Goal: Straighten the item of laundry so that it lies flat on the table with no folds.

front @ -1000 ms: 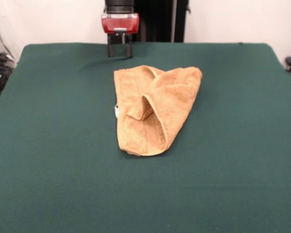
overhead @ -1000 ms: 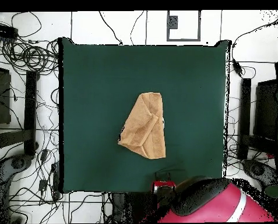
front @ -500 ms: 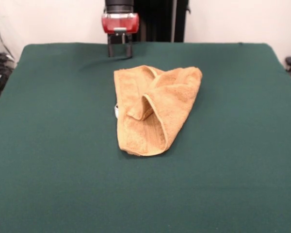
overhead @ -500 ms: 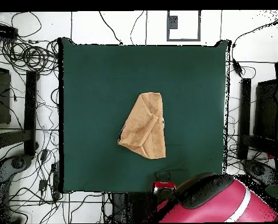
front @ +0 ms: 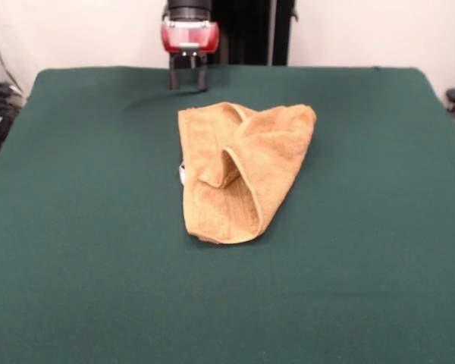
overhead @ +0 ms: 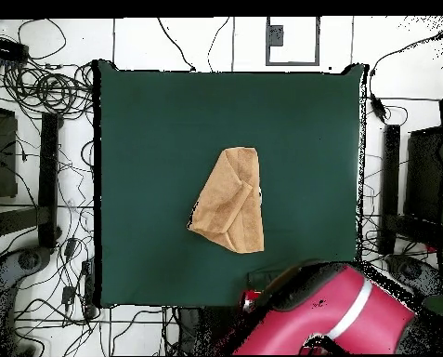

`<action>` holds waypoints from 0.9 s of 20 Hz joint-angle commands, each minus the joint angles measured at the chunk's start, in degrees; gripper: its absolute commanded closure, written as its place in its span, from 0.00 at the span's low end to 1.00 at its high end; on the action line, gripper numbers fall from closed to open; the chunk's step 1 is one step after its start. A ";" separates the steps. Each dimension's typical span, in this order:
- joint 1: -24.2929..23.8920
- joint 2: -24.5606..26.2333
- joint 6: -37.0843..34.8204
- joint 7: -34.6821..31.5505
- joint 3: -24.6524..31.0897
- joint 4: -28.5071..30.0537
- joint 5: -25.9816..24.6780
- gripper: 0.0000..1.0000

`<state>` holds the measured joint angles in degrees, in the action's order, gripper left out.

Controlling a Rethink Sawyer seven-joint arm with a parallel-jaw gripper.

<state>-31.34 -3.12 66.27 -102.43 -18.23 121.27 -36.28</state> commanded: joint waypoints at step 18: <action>7.03 11.65 29.85 -2.00 12.22 -31.91 7.89 0.00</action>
<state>-29.02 8.49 91.03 -102.45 -20.20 111.44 -33.22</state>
